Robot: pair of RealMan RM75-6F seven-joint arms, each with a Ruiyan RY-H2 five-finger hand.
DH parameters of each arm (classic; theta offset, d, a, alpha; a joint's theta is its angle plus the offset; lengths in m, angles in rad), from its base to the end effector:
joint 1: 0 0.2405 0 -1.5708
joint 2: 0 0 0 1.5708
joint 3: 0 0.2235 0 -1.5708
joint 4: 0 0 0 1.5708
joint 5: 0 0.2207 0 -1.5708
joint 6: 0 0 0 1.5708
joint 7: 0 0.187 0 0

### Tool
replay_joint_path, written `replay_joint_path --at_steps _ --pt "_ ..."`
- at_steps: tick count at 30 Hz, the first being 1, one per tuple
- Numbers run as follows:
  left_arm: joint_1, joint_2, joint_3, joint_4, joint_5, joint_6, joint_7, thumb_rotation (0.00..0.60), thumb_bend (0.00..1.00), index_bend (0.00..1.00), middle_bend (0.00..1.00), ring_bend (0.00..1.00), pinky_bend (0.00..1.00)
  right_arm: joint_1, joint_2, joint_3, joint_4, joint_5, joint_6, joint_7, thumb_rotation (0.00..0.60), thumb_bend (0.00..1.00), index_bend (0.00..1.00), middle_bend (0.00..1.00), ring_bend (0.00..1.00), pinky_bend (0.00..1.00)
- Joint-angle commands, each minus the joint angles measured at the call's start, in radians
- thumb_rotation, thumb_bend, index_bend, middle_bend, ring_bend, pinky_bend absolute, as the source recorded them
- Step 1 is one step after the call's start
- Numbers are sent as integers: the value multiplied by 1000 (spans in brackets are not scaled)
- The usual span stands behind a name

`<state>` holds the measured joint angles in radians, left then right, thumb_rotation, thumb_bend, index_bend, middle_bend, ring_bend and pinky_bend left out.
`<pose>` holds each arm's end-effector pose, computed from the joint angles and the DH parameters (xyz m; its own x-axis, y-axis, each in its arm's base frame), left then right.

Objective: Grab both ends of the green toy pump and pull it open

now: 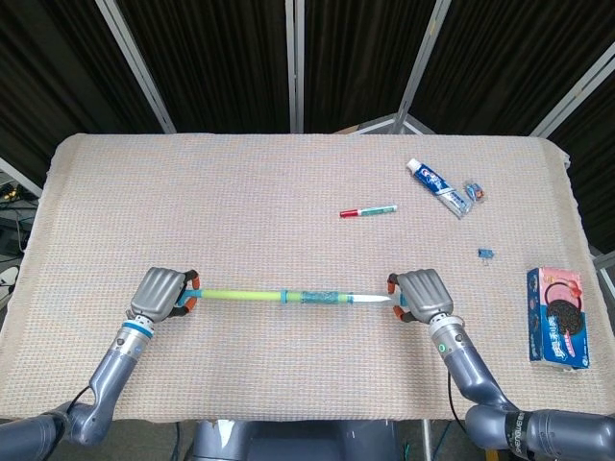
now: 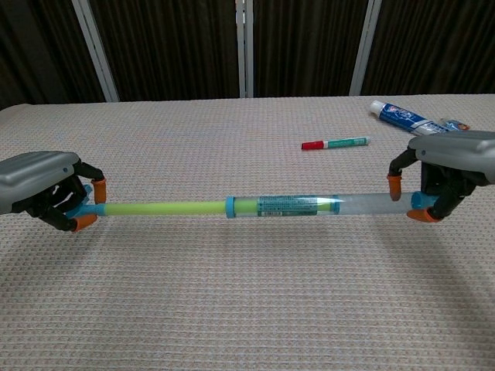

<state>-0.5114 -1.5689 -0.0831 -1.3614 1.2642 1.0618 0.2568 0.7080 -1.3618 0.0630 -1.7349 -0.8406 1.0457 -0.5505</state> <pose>-0.2060 0.3216 -0.0397 0.4635 0.2643 0.8457 0.8793 -0.2551 -0.4022 -0.1658 -0.3274 -0.0143 0.5136 -0.3752 0.7717 -0.8580 -0.2183 0.4649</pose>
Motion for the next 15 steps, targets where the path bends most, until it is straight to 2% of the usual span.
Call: replay_joint_path --at_steps 1,15 --pt "3 5 0 12 0 -1 -12 600 435 752 834 812 997 -2 8 0 3 -7 3 -3 600 483 696 993 1000 1000" --pt "17 18 -1 75 -7 -13 -74 600 435 750 834 812 997 -22 56 2 34 -38 9 10 600 483 709 993 1000 1000"
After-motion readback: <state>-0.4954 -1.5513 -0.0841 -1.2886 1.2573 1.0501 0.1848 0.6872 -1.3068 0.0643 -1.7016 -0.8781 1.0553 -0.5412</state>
